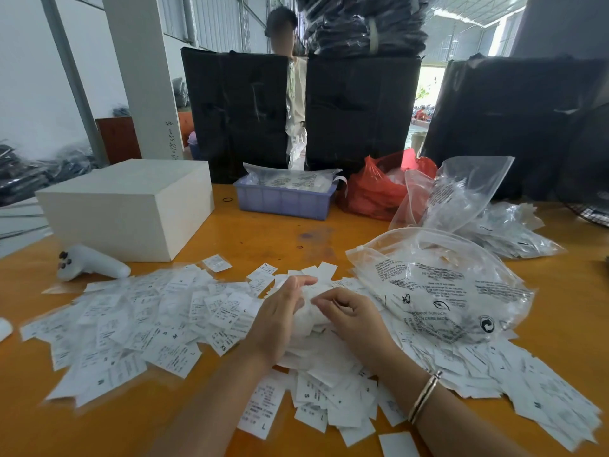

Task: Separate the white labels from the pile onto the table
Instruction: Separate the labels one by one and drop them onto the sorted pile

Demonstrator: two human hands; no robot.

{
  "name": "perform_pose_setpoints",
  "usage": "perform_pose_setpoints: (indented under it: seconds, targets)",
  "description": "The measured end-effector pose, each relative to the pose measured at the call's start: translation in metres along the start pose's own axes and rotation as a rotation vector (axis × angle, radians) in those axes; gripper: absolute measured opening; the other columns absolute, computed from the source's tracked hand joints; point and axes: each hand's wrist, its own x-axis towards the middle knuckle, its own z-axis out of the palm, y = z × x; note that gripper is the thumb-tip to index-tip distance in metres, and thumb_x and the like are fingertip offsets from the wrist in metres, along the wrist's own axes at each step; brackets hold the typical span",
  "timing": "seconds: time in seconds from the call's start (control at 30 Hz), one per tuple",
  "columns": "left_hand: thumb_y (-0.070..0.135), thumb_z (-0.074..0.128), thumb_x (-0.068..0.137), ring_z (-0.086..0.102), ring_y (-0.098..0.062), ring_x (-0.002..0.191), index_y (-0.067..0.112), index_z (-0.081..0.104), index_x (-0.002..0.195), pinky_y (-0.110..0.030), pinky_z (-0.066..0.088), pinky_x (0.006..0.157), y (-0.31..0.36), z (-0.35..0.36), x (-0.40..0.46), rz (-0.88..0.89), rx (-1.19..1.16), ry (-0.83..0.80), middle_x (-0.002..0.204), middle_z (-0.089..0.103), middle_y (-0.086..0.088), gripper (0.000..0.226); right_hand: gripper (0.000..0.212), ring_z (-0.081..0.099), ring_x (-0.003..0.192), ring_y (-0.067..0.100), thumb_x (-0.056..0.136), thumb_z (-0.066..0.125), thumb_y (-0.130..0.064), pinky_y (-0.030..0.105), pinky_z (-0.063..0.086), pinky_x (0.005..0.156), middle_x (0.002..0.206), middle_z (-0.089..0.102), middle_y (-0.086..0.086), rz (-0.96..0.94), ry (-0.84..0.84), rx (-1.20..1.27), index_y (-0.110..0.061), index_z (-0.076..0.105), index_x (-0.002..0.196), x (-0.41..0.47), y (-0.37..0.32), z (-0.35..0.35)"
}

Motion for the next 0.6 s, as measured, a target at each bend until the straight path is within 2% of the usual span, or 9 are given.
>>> perform_pose_setpoints:
  seconds: [0.03,0.07,0.1,0.13,0.23,0.33,0.47,0.57,0.6]
  targets:
    - [0.051,0.022,0.1,0.053,-0.006,0.099,0.037,0.057,0.115,-0.023,0.039,0.07,-0.0005,-0.0009,0.0008,-0.002,0.02,-0.01,0.091,0.046,-0.002,0.041,0.016,0.053,0.062,-0.004,0.09,0.062,-0.022,0.018,0.039,0.061,0.07,0.065,-0.019,0.017,0.01,0.016,-0.031,0.07,0.08,0.0008,0.0,-0.001]
    - [0.048,0.029,0.099,0.045,-0.005,0.062,0.038,0.058,0.111,-0.015,0.038,0.061,-0.0014,-0.002,0.0016,-0.001,0.055,-0.009,0.074,0.049,0.007,0.033,0.017,0.054,0.064,-0.005,0.09,0.061,-0.022,0.017,0.04,0.061,0.073,0.067,-0.017,0.028,0.013,0.026,-0.03,0.071,0.079,0.0013,-0.0015,-0.0018]
    - [0.043,0.037,0.098,0.054,-0.002,0.064,0.036,0.059,0.107,-0.01,0.037,0.059,-0.0018,-0.0024,0.002,0.005,0.077,0.001,0.067,0.051,0.014,0.025,0.016,0.053,0.063,-0.005,0.09,0.061,-0.023,0.016,0.04,0.06,0.074,0.067,-0.014,0.03,0.016,0.029,-0.029,0.071,0.079,0.0014,-0.0028,-0.0025]
    - [0.036,0.046,0.098,0.048,-0.001,0.058,0.034,0.062,0.102,-0.008,0.038,0.058,-0.0019,-0.0022,0.0022,0.012,0.07,0.016,0.063,0.051,0.016,0.017,0.015,0.053,0.063,-0.004,0.089,0.062,-0.024,0.014,0.041,0.06,0.074,0.068,-0.01,0.03,0.023,0.035,-0.027,0.072,0.079,0.0016,-0.0033,-0.0028]
    - [0.025,0.059,0.092,0.057,-0.004,0.068,0.028,0.069,0.083,-0.011,0.044,0.063,-0.0026,-0.0012,0.004,0.0,0.027,0.108,0.073,0.066,0.008,0.014,0.013,0.057,0.069,-0.003,0.088,0.063,-0.027,0.009,0.041,0.063,0.076,0.069,-0.008,0.029,0.036,0.049,-0.023,0.072,0.08,0.0021,-0.0042,-0.0027]
    - [0.026,0.064,0.088,0.061,0.003,0.071,0.025,0.072,0.078,-0.007,0.045,0.063,-0.0005,-0.0012,0.0053,-0.045,-0.039,0.178,0.077,0.071,0.011,0.013,0.008,0.053,0.065,0.012,0.089,0.062,-0.027,0.015,0.042,0.064,0.072,0.06,0.004,-0.003,0.073,0.109,-0.022,0.067,0.086,0.0002,-0.0044,-0.0029]
    - [0.03,0.064,0.086,0.062,0.007,0.071,0.03,0.072,0.076,-0.004,0.043,0.063,0.0034,-0.0007,0.0039,-0.038,-0.051,0.171,0.076,0.072,0.014,0.013,0.016,0.042,0.059,0.004,0.083,0.058,-0.029,0.013,0.037,0.055,0.063,0.043,-0.009,-0.053,0.058,0.212,-0.02,0.062,0.095,-0.0021,-0.0039,-0.0057]
    - [0.039,0.064,0.081,0.063,0.008,0.073,0.039,0.072,0.07,-0.002,0.042,0.064,0.0063,0.0,0.0025,-0.044,0.001,0.138,0.075,0.072,0.017,0.013,0.005,0.055,0.067,0.007,0.088,0.065,-0.02,0.018,0.043,0.064,0.067,0.06,-0.003,-0.09,0.052,0.089,-0.024,0.068,0.09,-0.0001,-0.004,-0.0035]
    - [0.037,0.065,0.083,0.063,0.008,0.073,0.041,0.072,0.069,-0.002,0.042,0.065,0.0065,-0.0002,0.0023,-0.047,0.0,0.141,0.074,0.072,0.017,0.016,0.01,0.06,0.072,0.004,0.088,0.065,-0.015,0.016,0.045,0.067,0.073,0.067,-0.006,-0.089,0.081,0.088,-0.024,0.069,0.086,0.0007,-0.0036,-0.0031]
